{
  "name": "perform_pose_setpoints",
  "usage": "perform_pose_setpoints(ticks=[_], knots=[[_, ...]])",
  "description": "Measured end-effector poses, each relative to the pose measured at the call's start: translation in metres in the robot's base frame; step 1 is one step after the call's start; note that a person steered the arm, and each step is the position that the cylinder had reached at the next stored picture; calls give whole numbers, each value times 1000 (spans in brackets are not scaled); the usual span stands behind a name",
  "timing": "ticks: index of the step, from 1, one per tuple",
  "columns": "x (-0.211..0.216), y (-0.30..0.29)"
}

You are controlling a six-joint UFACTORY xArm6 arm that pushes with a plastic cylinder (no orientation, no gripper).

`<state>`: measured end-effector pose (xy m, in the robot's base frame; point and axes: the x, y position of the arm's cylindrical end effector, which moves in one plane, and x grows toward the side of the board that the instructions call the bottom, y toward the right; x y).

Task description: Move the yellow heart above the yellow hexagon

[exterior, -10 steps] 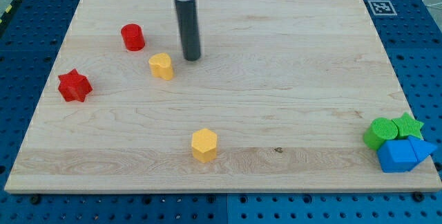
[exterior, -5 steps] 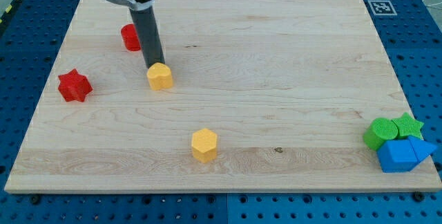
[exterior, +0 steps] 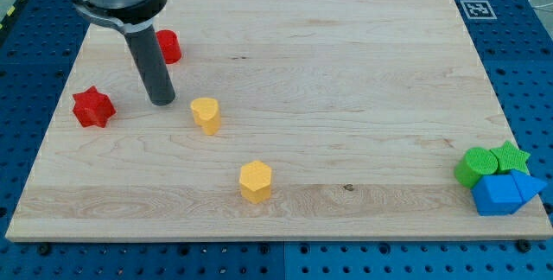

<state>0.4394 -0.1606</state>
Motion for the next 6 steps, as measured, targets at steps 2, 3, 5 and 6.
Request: perform_pose_setpoints(ticks=[2,3,5,6], knots=[[23,51],[39,82],[50,66],[61,65]])
